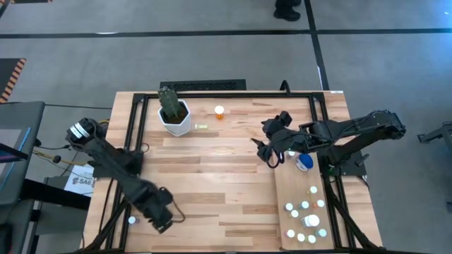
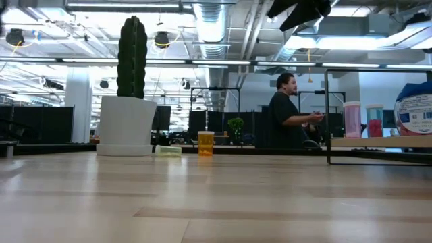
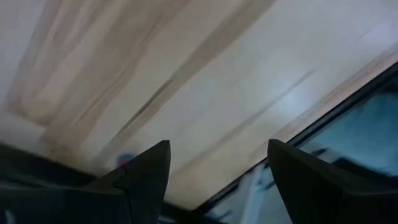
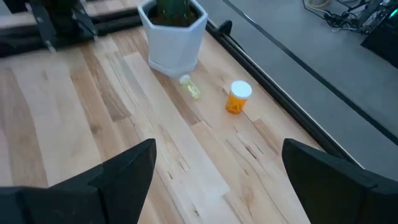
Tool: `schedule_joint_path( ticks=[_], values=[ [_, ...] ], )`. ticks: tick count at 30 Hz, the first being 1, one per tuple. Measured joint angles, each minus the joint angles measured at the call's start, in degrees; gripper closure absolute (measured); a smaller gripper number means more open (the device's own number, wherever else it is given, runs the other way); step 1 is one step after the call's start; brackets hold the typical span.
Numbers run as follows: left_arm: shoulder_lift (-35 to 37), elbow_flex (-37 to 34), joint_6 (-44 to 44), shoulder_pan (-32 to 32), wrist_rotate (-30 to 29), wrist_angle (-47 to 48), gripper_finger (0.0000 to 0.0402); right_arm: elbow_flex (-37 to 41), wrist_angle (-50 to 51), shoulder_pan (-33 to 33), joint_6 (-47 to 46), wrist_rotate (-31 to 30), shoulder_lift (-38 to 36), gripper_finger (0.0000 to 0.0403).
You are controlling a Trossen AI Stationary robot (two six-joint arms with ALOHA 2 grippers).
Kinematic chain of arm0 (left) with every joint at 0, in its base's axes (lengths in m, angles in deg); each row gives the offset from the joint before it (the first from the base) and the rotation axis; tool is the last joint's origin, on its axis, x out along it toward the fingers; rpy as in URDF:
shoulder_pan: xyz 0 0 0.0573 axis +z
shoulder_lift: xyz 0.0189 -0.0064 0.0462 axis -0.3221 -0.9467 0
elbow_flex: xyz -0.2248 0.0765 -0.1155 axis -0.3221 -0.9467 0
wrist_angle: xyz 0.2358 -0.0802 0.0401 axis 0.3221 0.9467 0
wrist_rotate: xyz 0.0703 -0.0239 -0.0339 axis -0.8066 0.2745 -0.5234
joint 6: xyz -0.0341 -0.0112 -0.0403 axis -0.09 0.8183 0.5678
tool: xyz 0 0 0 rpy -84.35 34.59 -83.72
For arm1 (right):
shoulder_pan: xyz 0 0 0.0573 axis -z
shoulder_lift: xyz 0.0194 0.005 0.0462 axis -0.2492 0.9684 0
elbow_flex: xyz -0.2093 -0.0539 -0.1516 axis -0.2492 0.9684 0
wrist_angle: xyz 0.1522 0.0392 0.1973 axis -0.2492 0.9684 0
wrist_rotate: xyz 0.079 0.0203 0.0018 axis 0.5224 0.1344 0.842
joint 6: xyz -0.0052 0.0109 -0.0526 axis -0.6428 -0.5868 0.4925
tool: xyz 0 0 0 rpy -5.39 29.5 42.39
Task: Pick and place medicine bottles onto shelf by color
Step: Put the blue pill bottle on the shelf
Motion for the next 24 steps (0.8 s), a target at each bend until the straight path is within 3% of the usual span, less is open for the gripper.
schedule_joint_path(
  ticks=[12,24],
  values=[
    [0.0,0.0,-24.8,-6.5,0.3,11.8,0.0147,0.0,-5.3,0.0,-0.2,0.0,0.0,0.0035],
    [0.0,0.0,-23.1,-14.6,-0.1,8.6,0.0147,0.0,-6.0,0.0,-3.0,0.0,0.0,0.0035]
  ],
)
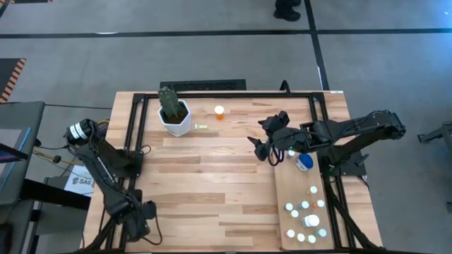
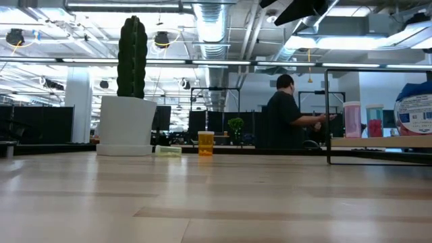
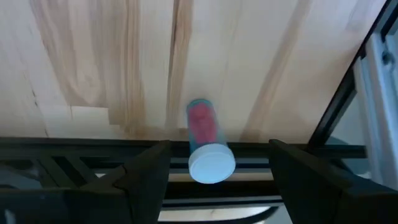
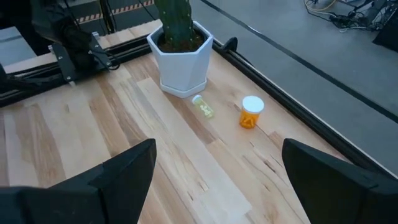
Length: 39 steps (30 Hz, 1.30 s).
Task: Pick and place medicine bottles onto shelf by color
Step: Put the blue pill bottle on the shelf
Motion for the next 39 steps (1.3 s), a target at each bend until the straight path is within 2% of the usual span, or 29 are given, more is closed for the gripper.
schedule_joint_path(
  ticks=[13,19,23,31,39],
  values=[
    [0.0,-1.0,2.2,-5.5,-4.4,-0.1,0.0147,0.0,0.0,0.0,0.0,0.0,0.0,0.0035],
    [0.0,-2.1,5.5,-6.0,-7.6,-0.4,0.0147,0.0,0.0,0.0,-0.1,0.0,0.0,0.0035],
    [0.0,-2.6,5.7,-5.9,-7.6,-0.2,0.0151,0.0,0.0,0.0,-0.1,0.0,0.0,0.0035],
    [0.0,-2.6,5.7,-5.9,-7.2,-0.5,0.0195,0.0,0.0,0.0,-0.1,0.0,0.0,0.0035],
    [0.0,-2.6,6.5,-5.9,-3.9,-2.0,0.0237,0.0,0.0,0.0,-0.1,0.0,0.0,0.0035]
  ],
)
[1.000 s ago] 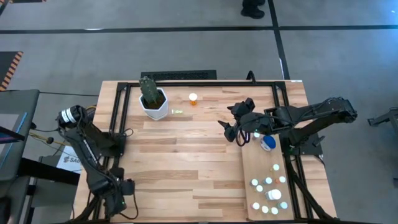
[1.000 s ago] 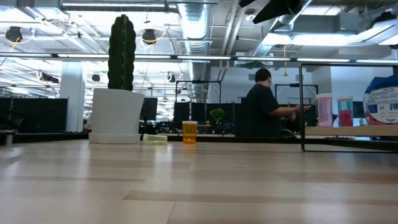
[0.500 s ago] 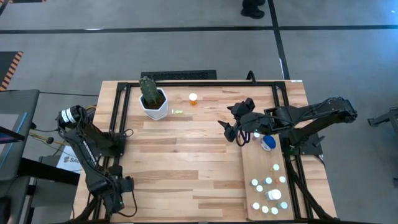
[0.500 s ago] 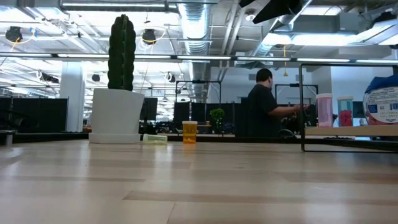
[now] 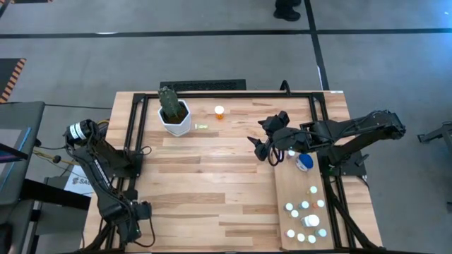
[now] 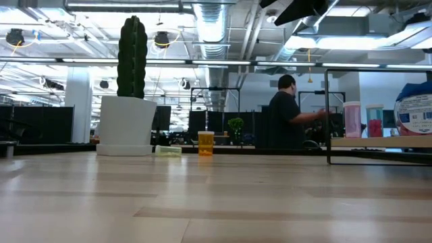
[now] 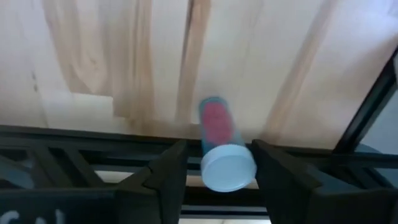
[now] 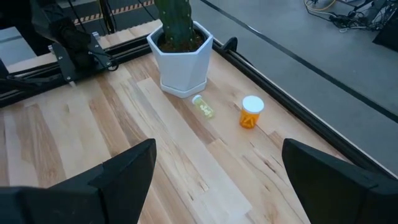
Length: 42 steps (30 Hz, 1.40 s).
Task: Pick and place medicine bottles onto shelf by color
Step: Put the blue pill bottle on the shelf
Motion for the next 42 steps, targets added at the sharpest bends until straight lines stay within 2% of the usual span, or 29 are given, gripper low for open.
schedule_joint_path(
  ticks=[17,27,32,37,42],
  values=[
    [0.0,0.0,0.3,0.0,0.9,-1.8,0.0244,0.0,0.0,0.0,0.5,0.0,0.0,0.0035],
    [0.0,0.0,-0.6,0.1,0.8,-1.8,0.0310,0.0,0.0,0.0,0.5,0.0,0.0,0.0035],
    [0.0,0.0,-0.5,0.8,0.8,-1.7,0.0316,0.0,0.2,0.0,0.5,0.0,0.0,0.0035],
    [0.1,0.0,-1.7,3.8,-0.3,-0.8,0.0308,0.0,0.6,0.0,0.5,0.0,0.0,0.0035],
    [0.1,0.1,-7.8,11.6,-0.7,-0.8,0.0309,0.0,0.7,-0.3,2.0,0.1,-0.3,0.0035]
  ],
)
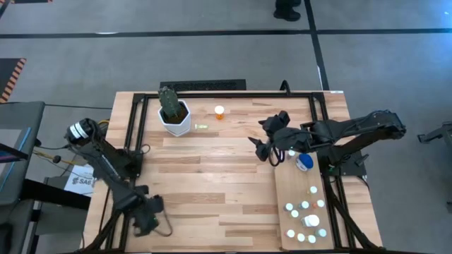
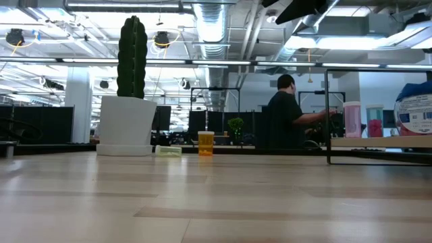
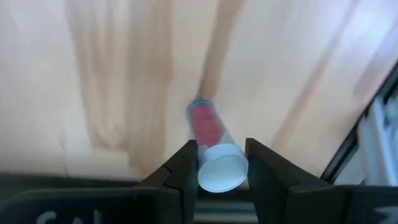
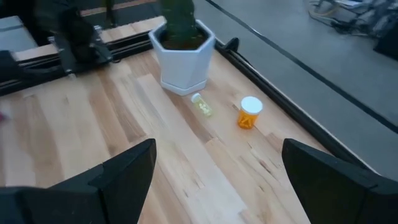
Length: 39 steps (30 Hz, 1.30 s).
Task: Pick and place medicine bottles onto shelf by color
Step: Put the blue pill bottle on the shelf
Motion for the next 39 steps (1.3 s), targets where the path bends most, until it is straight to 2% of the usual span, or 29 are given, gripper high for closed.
schedule_joint_path(
  ticks=[6,13,21,24,27,31,35,39],
  values=[
    [0.1,0.1,-6.6,13.8,-2.9,-0.9,0.0308,-0.1,1.5,-1.6,1.7,1.5,-1.0,0.0035],
    [-0.2,1.7,-13.8,31.5,-9.5,-2.4,0.0308,-0.1,7.5,-3.9,1.6,1.5,-1.4,0.0035],
    [-0.3,2.8,-27.6,46.4,-11.4,-18.8,0.0308,-0.1,10.3,-5.8,1.4,1.5,-1.3,0.0035],
    [-2.0,2.8,-28.0,49.8,-9.8,-21.3,0.0308,-0.1,10.4,-5.9,1.5,1.5,-1.3,0.0035],
    [-5.7,3.6,-27.1,51.8,-4.9,-21.9,0.0308,0.0,10.5,-5.9,1.5,1.5,-1.3,0.0035],
    [-10.9,8.2,-29.2,52.9,0.3,-20.6,0.0307,0.0,10.6,-5.4,1.5,1.5,-1.3,0.0035],
    [-15.5,15.3,-33.0,52.9,-0.5,-14.4,0.0307,0.0,10.6,-5.3,1.5,1.4,-1.3,0.0035],
    [-20.0,23.2,-34.9,52.9,-5.4,-5.8,0.0307,0.0,10.8,-5.3,1.5,1.4,-1.3,0.0035]
  ],
)
